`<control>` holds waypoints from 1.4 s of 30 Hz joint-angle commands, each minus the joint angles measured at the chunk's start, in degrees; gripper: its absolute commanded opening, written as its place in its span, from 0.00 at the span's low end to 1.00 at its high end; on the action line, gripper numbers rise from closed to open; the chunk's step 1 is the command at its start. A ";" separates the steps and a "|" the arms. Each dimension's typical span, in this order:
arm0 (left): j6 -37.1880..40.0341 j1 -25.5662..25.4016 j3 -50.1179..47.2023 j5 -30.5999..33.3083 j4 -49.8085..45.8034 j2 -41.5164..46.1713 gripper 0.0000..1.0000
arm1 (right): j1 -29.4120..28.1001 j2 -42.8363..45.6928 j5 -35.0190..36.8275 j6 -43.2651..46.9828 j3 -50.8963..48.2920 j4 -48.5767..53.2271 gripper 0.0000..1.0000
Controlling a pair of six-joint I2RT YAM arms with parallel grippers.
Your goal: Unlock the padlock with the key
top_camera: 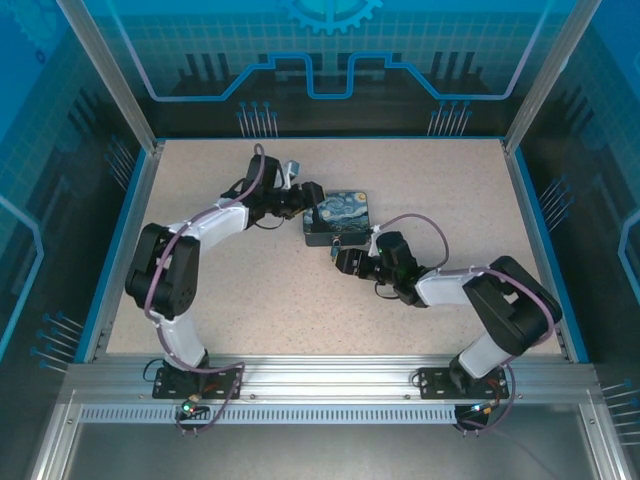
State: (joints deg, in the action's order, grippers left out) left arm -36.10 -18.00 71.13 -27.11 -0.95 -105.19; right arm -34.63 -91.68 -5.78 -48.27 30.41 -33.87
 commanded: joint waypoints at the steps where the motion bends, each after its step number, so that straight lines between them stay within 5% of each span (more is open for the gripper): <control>1: -1.36 -0.19 1.92 -2.70 1.74 -1.80 0.69 | -1.18 -3.53 5.74 -4.01 2.04 -8.82 0.58; 8: -3.08 -0.12 2.51 -3.37 2.51 -4.27 0.70 | -2.72 -7.08 12.00 -6.52 3.46 -7.62 0.51; 26: -3.27 -0.11 2.98 -4.03 1.75 -5.22 0.70 | -3.07 -16.45 9.65 -9.99 6.62 -8.82 0.37; 42: -3.24 -0.02 3.03 -3.63 1.13 -5.11 0.70 | -4.91 -15.98 9.05 -11.86 3.71 -10.18 0.35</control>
State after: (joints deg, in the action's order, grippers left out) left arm -39.05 -18.02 72.62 -29.67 0.91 -109.14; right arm -37.69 -106.32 4.34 -58.54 35.24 -46.74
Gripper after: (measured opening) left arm 0.696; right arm 0.354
